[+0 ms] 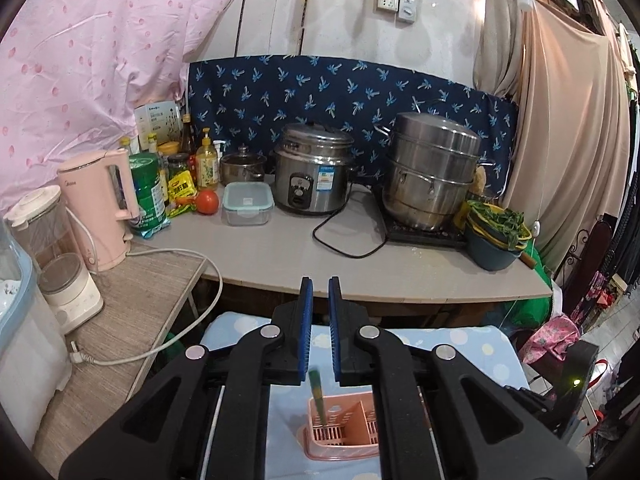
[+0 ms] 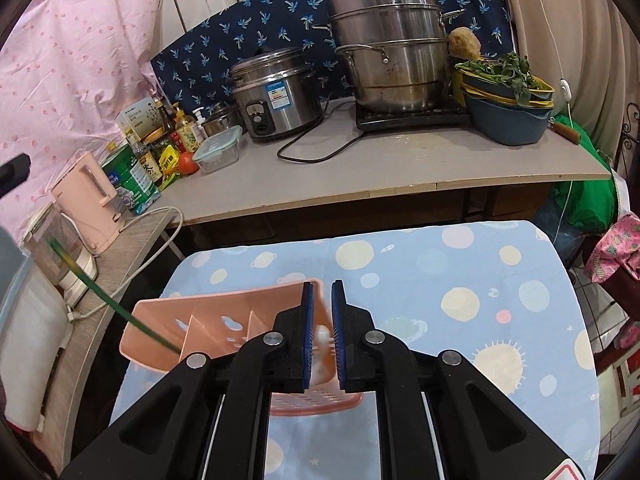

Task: Organize utensils
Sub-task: 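Open the left tool over the basket while the right tool releases the spoon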

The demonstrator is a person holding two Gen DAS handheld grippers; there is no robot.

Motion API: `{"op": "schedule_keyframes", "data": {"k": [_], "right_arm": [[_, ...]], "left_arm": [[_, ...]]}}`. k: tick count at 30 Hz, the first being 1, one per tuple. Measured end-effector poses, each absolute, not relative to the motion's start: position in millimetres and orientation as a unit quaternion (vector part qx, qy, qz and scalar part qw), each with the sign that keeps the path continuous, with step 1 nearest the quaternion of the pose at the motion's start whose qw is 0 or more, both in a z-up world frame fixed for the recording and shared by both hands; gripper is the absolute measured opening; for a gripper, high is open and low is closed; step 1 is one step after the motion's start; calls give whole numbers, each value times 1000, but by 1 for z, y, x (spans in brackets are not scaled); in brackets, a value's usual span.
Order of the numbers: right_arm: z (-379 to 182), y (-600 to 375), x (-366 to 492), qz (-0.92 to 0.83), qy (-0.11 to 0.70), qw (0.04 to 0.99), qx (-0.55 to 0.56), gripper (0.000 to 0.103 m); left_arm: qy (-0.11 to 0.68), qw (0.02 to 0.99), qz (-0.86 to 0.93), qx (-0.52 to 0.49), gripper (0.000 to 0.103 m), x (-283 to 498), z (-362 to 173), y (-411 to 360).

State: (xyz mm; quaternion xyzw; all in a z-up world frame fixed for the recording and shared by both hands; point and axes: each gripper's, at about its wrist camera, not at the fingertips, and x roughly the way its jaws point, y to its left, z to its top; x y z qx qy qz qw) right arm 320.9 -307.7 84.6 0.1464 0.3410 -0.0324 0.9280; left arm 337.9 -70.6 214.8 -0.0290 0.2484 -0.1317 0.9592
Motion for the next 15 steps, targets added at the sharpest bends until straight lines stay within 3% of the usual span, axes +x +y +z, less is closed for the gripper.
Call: {"op": "schedule_keyframes", "data": {"k": [5,15], "right_arm": [[90,-307,311,-32,338,930,142,13],[87,-297,267,-24,345,928,136,16]], "left_arm": [[253,959,-123,-31,27,330,208,-67],[281,952,-122,-18,33,294,187,-55]]}}
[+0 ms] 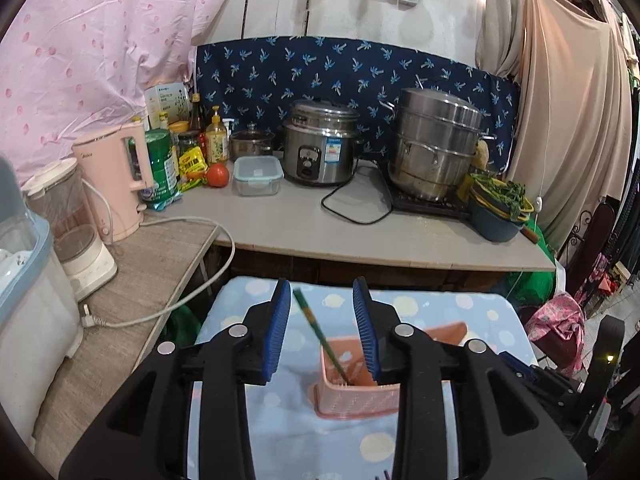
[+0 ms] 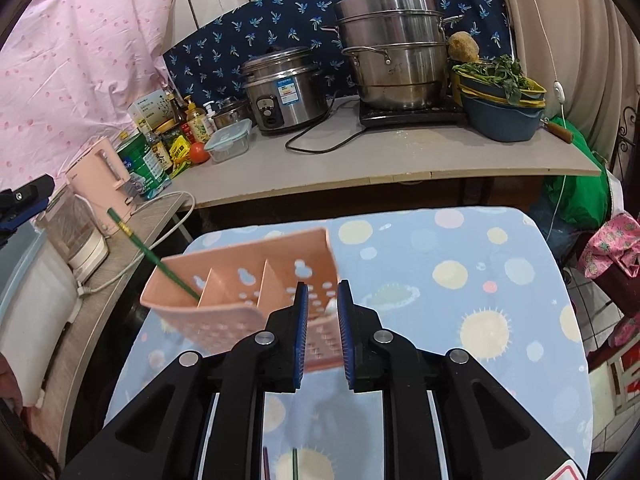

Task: Organize utensils
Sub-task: 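Open the left tool over the basket while the right tool releases the spoon, then grasp the second green chopstick with the right tool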

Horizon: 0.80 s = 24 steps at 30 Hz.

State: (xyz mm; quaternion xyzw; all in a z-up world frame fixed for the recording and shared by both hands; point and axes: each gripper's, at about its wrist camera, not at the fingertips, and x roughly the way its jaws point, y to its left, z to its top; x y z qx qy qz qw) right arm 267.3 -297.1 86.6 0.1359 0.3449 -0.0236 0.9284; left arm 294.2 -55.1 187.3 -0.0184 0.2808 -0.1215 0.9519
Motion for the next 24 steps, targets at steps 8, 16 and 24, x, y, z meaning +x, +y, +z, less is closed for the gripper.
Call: {"op": "schedule_keyframes", "data": {"k": [8,16,24], "right_arm": [[70,-280,213,-15,364,922,135,16],[39,-263,153,-11,389,910,140,16],[8,-248,100,-9,415,899,141,16]], "left_arm": [[324,938,-120,-17,36,256,150,-39],[365,924,-112,-4,36,209,101,-20],[410,906,-106,8,36,167,49,-10]]}}
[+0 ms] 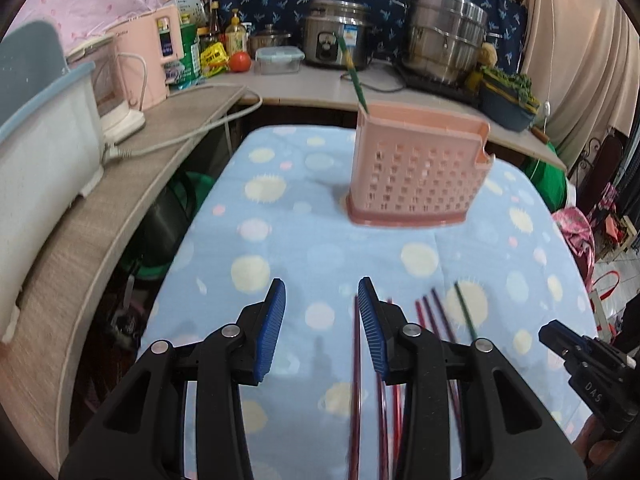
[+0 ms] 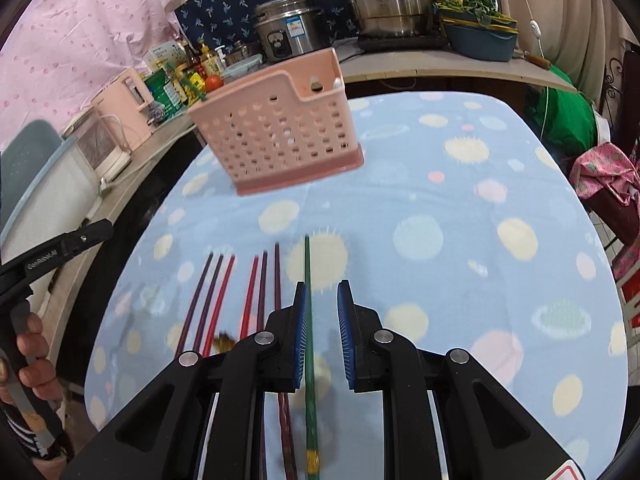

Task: Organize utensils
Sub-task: 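Grasp the second green chopstick with the right tool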

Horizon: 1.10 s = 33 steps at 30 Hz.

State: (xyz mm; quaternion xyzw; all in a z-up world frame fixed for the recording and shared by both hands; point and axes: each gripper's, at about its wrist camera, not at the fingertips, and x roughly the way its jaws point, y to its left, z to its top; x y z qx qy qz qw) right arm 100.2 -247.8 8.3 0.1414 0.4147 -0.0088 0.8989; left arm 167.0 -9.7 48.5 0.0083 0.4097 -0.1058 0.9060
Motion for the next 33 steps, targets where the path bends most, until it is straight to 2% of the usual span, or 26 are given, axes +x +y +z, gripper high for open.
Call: {"op": "schedule_keyframes", "data": {"k": [14,33], "right_arm": [[-33,-225,45,-1,456,880,134,16],[-54,-214,29,0,475,871,125,16]], "left_arm": [[457,884,-101,25,36,108,-15,-1],[486,866,-114,25,37,70,-41,1]]}}
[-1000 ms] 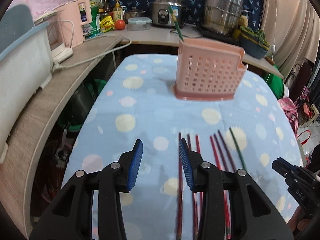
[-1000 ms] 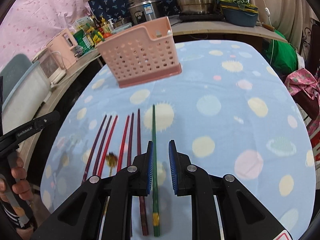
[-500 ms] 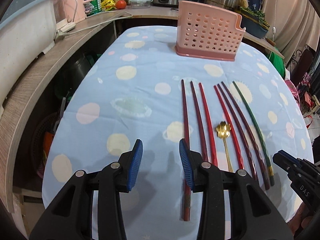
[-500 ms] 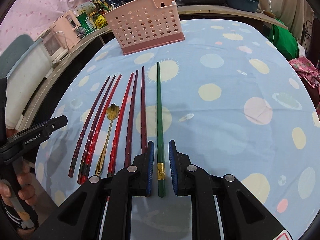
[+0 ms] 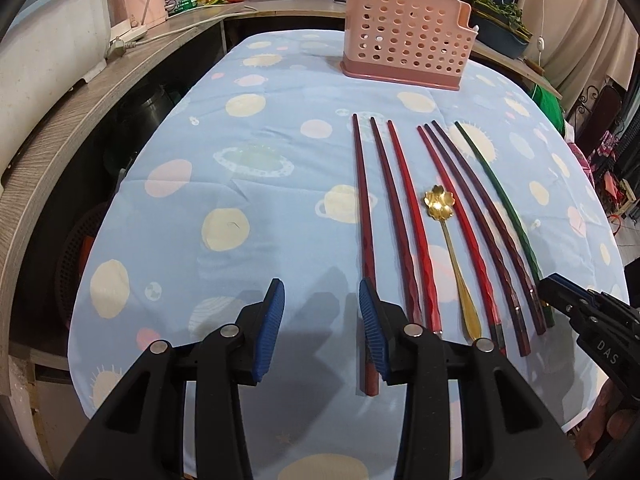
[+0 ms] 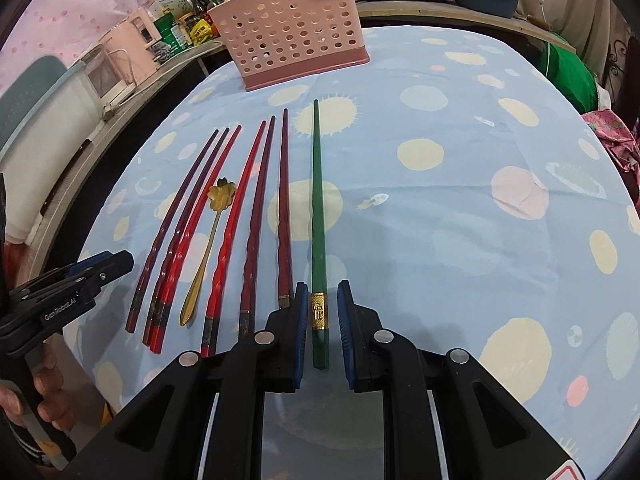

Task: Organize utensils
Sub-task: 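Grasp the second green chopstick with the right tool, then grasp a dark red chopstick with the left tool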

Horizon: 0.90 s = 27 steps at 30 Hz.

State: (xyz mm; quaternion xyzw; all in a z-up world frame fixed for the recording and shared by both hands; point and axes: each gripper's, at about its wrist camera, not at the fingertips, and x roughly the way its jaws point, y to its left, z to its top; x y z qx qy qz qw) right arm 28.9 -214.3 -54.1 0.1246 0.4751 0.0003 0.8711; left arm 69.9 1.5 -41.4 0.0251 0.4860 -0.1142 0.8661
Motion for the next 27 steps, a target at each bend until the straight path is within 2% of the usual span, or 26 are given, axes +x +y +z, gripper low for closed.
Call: {"op": "schedule_keyframes", "data": {"k": [5,8,9,25,27], "right_arm": [[-55,-210,26,-6,472,876,103,14],[-55,-211,24,-5,472,876,103,14],[-55,-211,23,-5,471,876,104,14],[-56,-214,18,-3,470,875,114,11],[-56,-214,18,-3,469,875,115,11]], "left_arm": [[490,863,-122,30,38,63,-44,-2],[489,863,-125,32,48,59,-44,-3],[488,863,-126,34,48,57,-45,-3],[497,856,-129,50,47,47,-56,-10],[497,857,-129,51,42,47,-56,-10]]}}
